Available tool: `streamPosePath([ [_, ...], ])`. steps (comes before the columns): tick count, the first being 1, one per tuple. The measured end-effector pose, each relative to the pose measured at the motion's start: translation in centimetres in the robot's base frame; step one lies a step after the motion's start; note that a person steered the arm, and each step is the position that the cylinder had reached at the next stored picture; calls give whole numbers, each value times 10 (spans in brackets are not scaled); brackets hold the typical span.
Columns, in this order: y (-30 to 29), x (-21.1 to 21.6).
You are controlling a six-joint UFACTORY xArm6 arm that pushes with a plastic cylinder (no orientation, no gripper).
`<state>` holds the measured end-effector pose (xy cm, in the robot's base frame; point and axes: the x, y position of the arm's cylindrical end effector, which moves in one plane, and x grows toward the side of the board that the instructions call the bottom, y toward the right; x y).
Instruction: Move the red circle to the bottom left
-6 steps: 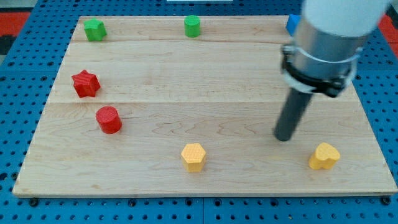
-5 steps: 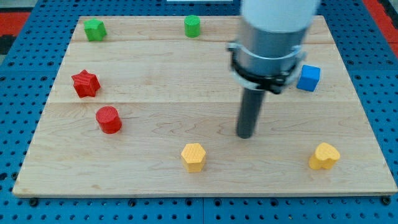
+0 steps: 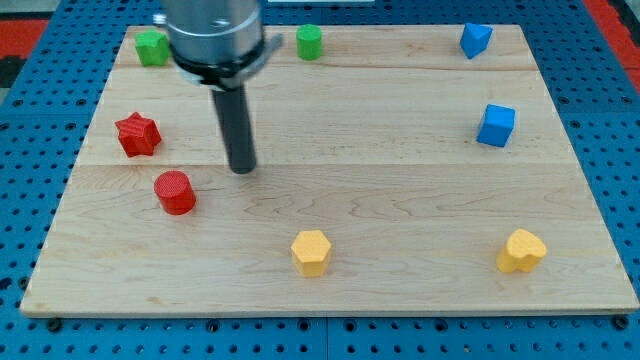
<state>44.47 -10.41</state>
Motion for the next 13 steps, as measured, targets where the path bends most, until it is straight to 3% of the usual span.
streamPosePath([
  [3, -40, 0],
  [7, -41, 22],
  [10, -95, 46],
  [13, -72, 49],
])
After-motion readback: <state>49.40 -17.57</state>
